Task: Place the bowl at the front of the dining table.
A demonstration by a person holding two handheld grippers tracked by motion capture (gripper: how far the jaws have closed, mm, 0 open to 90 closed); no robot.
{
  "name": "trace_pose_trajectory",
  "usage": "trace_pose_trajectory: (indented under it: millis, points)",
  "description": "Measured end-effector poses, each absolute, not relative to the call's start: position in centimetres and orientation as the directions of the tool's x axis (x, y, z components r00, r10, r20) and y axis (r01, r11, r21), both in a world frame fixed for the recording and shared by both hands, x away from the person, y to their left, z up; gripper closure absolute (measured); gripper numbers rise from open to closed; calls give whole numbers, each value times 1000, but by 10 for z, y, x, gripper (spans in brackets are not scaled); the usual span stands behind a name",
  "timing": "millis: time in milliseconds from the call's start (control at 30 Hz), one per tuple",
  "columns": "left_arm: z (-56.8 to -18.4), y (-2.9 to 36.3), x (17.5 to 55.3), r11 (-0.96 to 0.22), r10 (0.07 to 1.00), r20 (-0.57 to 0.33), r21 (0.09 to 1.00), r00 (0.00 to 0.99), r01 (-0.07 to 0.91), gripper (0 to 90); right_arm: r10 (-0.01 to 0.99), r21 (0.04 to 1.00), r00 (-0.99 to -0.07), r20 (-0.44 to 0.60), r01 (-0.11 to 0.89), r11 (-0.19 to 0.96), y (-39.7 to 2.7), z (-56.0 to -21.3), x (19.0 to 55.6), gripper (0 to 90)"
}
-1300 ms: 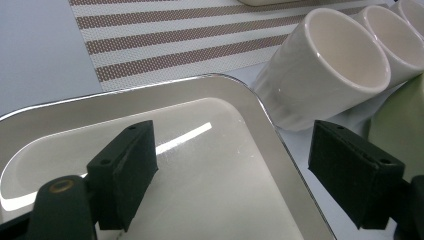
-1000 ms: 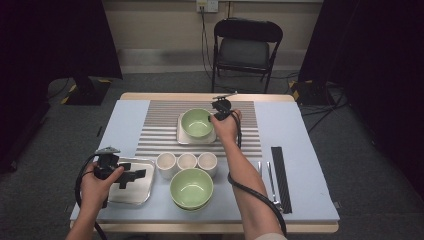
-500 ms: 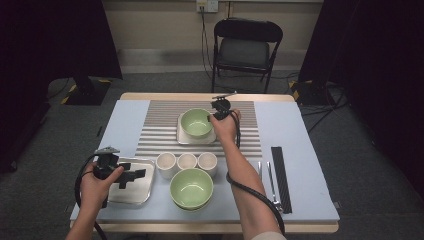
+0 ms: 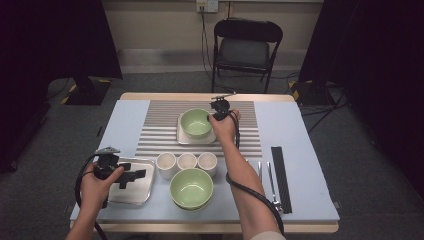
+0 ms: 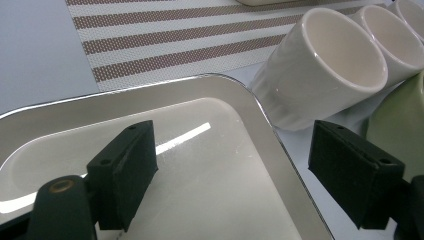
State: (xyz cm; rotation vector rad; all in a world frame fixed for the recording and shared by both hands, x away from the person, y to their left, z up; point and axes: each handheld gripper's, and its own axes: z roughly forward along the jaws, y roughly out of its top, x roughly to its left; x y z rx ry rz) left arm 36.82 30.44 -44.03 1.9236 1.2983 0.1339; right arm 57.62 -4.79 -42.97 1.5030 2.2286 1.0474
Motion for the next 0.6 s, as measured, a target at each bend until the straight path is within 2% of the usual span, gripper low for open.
trace_pose_trajectory:
  millis: [600]
  points:
    - [-441, 304, 368, -165, 821, -322, 657, 472, 736, 191, 880, 672, -446, 162, 703, 233, -47, -430, 577, 811]
